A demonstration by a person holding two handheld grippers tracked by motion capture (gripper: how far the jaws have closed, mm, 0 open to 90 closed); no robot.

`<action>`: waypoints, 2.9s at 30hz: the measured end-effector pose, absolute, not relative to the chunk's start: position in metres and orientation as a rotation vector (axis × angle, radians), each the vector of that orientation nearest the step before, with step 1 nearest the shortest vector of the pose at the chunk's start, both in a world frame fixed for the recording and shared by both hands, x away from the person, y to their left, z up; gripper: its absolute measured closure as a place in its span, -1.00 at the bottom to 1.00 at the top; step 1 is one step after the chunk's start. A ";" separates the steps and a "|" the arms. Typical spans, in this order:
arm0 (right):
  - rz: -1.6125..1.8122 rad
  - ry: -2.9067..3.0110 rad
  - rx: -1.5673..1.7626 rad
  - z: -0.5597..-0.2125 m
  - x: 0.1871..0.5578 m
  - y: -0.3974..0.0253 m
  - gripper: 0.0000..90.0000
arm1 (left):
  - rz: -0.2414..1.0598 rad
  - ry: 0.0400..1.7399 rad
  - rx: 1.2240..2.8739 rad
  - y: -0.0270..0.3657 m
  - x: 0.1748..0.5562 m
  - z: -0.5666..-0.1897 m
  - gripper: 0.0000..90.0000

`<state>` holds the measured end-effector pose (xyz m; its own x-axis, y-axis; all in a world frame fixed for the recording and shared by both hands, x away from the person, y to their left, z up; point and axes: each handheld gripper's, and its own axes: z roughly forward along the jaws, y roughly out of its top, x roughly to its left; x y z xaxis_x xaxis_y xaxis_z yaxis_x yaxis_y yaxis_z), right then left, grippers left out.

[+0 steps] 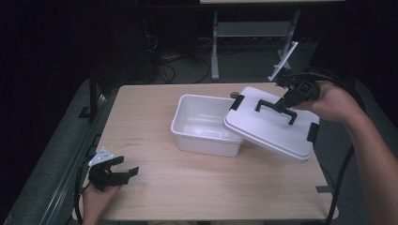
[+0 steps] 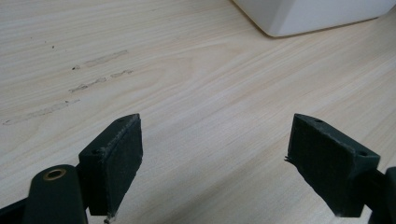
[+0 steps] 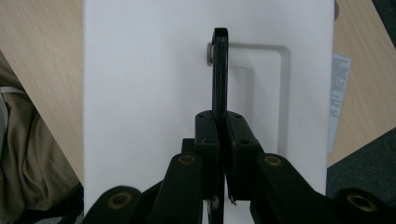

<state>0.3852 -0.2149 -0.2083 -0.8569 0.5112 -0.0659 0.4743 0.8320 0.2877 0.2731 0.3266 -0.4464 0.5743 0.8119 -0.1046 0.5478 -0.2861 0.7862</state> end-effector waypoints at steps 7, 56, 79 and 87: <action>0.392 2.859 0.828 -0.216 0.374 -0.237 0.88 | 0.406 1.098 1.970 0.328 0.272 -0.446 -0.62; 0.391 2.891 0.987 -0.309 0.351 -0.291 0.88 | 0.409 1.106 1.964 0.331 0.270 -0.446 -0.62; 0.346 2.927 0.955 -0.366 0.352 -0.273 0.88 | 0.409 1.107 1.961 0.332 0.270 -0.445 -0.62; 0.346 2.933 0.959 -0.377 0.351 -0.270 0.87 | 0.406 1.103 1.963 0.331 0.270 -0.446 -0.62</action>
